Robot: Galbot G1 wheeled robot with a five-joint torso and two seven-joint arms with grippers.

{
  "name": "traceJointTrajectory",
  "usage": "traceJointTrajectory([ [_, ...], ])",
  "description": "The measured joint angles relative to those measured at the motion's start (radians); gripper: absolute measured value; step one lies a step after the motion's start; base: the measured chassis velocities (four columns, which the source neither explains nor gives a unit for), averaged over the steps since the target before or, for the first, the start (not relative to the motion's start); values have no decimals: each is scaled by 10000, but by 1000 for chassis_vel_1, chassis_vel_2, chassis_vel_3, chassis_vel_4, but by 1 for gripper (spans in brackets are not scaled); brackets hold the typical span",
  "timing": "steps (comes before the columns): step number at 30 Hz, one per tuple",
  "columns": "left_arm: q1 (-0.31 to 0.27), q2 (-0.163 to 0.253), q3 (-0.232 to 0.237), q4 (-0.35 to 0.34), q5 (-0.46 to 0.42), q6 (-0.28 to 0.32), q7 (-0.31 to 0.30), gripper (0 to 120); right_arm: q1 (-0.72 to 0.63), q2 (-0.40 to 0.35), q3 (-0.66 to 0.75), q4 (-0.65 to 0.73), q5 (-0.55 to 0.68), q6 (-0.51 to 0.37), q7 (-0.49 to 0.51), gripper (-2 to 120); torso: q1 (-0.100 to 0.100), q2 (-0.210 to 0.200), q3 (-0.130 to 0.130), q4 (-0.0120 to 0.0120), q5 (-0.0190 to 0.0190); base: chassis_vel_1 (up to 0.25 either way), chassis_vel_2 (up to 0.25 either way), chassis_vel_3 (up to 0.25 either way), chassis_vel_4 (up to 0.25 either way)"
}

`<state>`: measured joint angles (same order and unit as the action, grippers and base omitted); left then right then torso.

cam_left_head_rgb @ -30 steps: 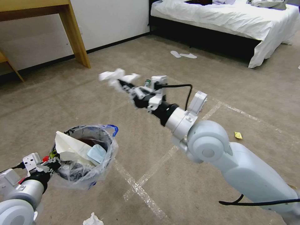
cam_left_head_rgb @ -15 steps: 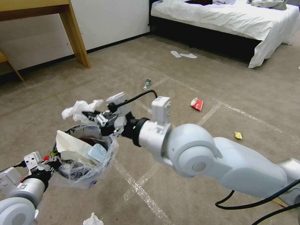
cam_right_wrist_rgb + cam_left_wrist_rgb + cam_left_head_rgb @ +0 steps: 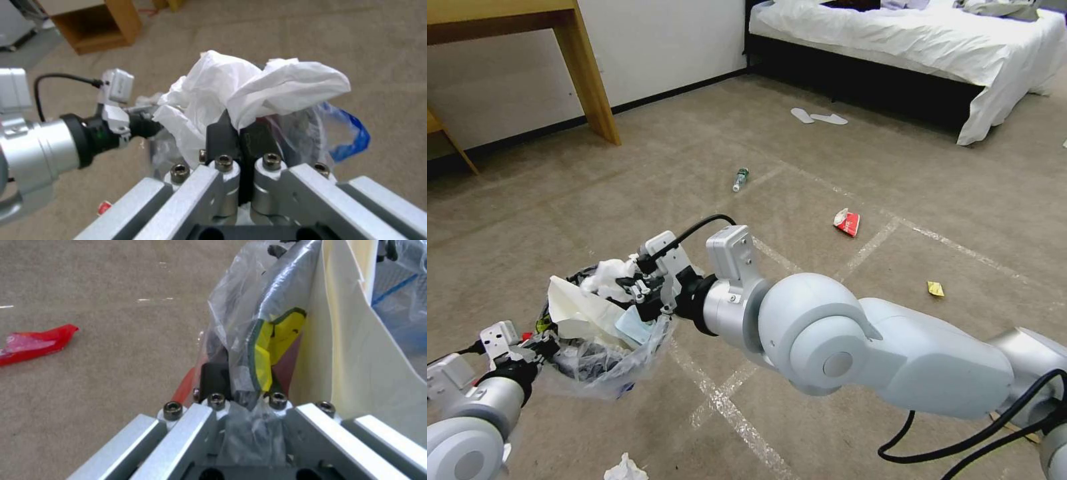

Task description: Pick up the trash bin and place the garbage on the floor into it.

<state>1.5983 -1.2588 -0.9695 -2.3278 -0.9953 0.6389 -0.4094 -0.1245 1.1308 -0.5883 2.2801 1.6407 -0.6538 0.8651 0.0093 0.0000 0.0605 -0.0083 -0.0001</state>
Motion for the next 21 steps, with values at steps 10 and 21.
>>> traceJointTrajectory([
  [10, -75, -20, 6, 59, 68, -1, 14, 0, 76, 74, 24, 93, 1086, -774, 1125, 0, 0, 0, 0, 0, 0, 0, 0, 0, 0],
  [21, -38, -1, -6, -37, 65, -8, 29, 0, 57, 340, -219, -396, 1291, -865, 1617, 0, 0, 1, 0, 0, 0, 0, 0, 0, 0],
])
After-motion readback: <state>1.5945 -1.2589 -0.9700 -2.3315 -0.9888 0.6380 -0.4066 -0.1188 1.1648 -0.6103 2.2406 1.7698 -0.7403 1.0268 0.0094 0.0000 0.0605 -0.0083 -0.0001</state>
